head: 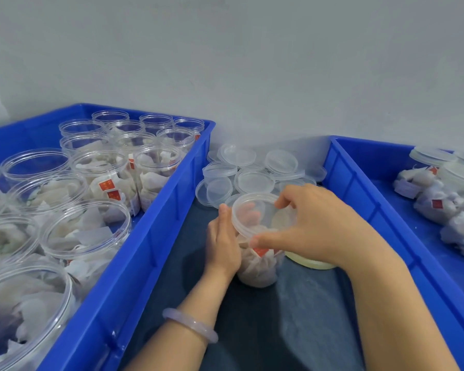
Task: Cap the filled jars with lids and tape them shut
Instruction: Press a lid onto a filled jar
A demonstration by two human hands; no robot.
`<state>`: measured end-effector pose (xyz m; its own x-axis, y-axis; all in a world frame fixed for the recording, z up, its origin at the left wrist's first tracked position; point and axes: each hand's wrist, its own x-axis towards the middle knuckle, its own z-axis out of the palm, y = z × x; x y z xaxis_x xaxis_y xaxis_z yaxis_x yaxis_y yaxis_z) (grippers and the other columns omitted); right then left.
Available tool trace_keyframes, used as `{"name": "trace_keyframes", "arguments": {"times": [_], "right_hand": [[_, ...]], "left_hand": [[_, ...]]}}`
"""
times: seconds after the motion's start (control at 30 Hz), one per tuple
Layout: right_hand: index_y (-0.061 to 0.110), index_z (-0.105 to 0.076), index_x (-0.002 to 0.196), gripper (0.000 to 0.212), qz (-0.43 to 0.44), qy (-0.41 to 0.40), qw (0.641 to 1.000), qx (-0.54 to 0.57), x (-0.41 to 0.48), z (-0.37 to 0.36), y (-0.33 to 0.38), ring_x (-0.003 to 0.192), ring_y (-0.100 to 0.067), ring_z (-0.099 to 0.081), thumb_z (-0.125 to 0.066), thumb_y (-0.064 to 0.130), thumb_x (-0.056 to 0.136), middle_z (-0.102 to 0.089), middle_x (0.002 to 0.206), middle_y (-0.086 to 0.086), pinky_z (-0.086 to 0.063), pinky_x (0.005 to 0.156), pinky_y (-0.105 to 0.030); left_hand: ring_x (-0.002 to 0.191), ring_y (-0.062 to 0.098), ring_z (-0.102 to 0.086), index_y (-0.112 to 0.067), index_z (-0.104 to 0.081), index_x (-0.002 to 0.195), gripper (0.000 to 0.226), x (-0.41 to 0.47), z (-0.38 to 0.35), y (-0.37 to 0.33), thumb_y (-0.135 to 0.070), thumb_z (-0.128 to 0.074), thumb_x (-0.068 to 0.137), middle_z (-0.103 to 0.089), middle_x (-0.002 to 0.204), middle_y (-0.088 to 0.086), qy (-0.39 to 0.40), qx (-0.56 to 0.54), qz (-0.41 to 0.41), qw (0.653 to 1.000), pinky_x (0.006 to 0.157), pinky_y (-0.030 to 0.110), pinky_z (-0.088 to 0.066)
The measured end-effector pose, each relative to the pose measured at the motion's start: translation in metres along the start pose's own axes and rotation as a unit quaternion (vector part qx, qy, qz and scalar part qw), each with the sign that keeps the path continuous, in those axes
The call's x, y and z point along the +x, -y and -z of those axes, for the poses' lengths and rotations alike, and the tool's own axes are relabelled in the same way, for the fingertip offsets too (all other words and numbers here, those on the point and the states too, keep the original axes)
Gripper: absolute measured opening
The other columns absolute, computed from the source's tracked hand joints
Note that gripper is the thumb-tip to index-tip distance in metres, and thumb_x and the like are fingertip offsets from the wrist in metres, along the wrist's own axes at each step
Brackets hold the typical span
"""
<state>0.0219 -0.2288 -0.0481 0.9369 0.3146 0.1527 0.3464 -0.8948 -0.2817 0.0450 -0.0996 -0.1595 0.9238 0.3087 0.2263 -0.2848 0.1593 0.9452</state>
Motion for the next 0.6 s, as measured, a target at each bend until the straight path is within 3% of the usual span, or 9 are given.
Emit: {"name": "trace_keyframes", "arguments": {"times": [0.07, 0.13, 0.2, 0.27, 0.33, 0.4, 0.5, 0.6], "right_hand": [[0.040, -0.049, 0.104, 0.068, 0.028, 0.023, 0.995, 0.093, 0.004, -0.006, -0.005, 0.113, 0.002, -0.032, -0.075, 0.065, 0.047, -0.042, 0.111, 0.026, -0.033, 0.078, -0.012], [0.042, -0.053, 0.117, 0.069, 0.056, 0.038, 0.975, 0.211, 0.009, -0.016, -0.007, 0.124, 0.012, -0.032, -0.082, 0.050, 0.055, -0.041, 0.131, 0.029, -0.033, 0.095, -0.014], [0.044, -0.058, 0.109, 0.058, 0.058, 0.003, 0.958, 0.281, 0.012, -0.028, -0.006, 0.112, 0.018, -0.044, -0.085, 0.042, 0.057, -0.051, 0.127, 0.026, -0.038, 0.087, -0.007], [0.044, -0.057, 0.101, 0.055, 0.046, -0.038, 0.947, 0.315, 0.016, -0.037, -0.003, 0.099, 0.018, -0.053, -0.084, 0.048, 0.054, -0.059, 0.115, 0.022, -0.040, 0.070, 0.000], [0.045, -0.056, 0.099, 0.055, 0.027, -0.060, 0.942, 0.329, 0.018, -0.040, -0.002, 0.098, 0.015, -0.055, -0.082, 0.052, 0.051, -0.059, 0.110, 0.023, -0.040, 0.067, 0.002], [0.043, -0.056, 0.100, 0.054, 0.015, -0.068, 0.934, 0.351, 0.020, -0.041, -0.005, 0.103, 0.015, -0.052, -0.084, 0.045, 0.055, -0.060, 0.109, 0.025, -0.039, 0.076, -0.002], [0.036, -0.059, 0.107, 0.056, -0.003, -0.095, 0.919, 0.383, 0.022, -0.043, -0.007, 0.105, 0.011, -0.054, -0.085, 0.039, 0.057, -0.061, 0.111, 0.021, -0.040, 0.082, -0.008], [0.029, -0.059, 0.117, 0.065, -0.023, -0.127, 0.918, 0.375, 0.021, -0.048, -0.004, 0.104, 0.010, -0.054, -0.083, 0.042, 0.057, -0.061, 0.114, 0.019, -0.041, 0.076, -0.002]], "left_hand": [[0.091, 0.016, -0.070, -0.004, -0.071, 0.096, 0.067, 0.001, 0.005, -0.002, -0.043, -0.017, 0.099, -0.075, 0.090, 0.007, 0.055, 0.009, 0.006, 0.998, 0.079, 0.023, -0.053], [0.098, 0.011, -0.068, -0.009, -0.066, 0.110, 0.078, 0.004, 0.012, -0.006, -0.065, -0.019, 0.083, -0.074, 0.100, 0.000, 0.141, -0.020, 0.041, 0.989, 0.082, 0.019, -0.052], [0.118, 0.014, -0.058, -0.007, -0.052, 0.131, 0.104, 0.007, 0.020, -0.008, -0.086, -0.026, 0.068, -0.065, 0.125, 0.005, 0.236, -0.026, 0.032, 0.971, 0.099, 0.026, -0.047], [0.129, 0.019, -0.050, -0.007, -0.045, 0.136, 0.114, 0.009, 0.027, -0.010, -0.092, -0.041, 0.059, -0.057, 0.135, 0.008, 0.286, -0.016, 0.007, 0.958, 0.109, 0.037, -0.039], [0.127, 0.018, -0.051, -0.004, -0.042, 0.136, 0.109, 0.011, 0.032, -0.015, -0.081, -0.061, 0.060, -0.059, 0.132, 0.004, 0.303, -0.009, -0.013, 0.953, 0.106, 0.037, -0.043], [0.123, 0.014, -0.055, -0.005, -0.042, 0.135, 0.106, 0.010, 0.031, -0.020, -0.056, -0.084, 0.053, -0.062, 0.128, -0.001, 0.322, 0.011, 0.005, 0.947, 0.100, 0.030, -0.046], [0.112, 0.012, -0.063, -0.010, -0.051, 0.124, 0.083, 0.004, 0.021, -0.017, -0.017, -0.086, 0.049, -0.069, 0.116, -0.002, 0.259, 0.053, 0.005, 0.964, 0.087, 0.022, -0.050], [0.101, 0.005, -0.066, -0.017, -0.054, 0.114, 0.067, -0.001, 0.014, -0.011, -0.010, -0.085, 0.055, -0.071, 0.106, -0.012, 0.185, 0.064, -0.010, 0.981, 0.075, 0.014, -0.050]]}}
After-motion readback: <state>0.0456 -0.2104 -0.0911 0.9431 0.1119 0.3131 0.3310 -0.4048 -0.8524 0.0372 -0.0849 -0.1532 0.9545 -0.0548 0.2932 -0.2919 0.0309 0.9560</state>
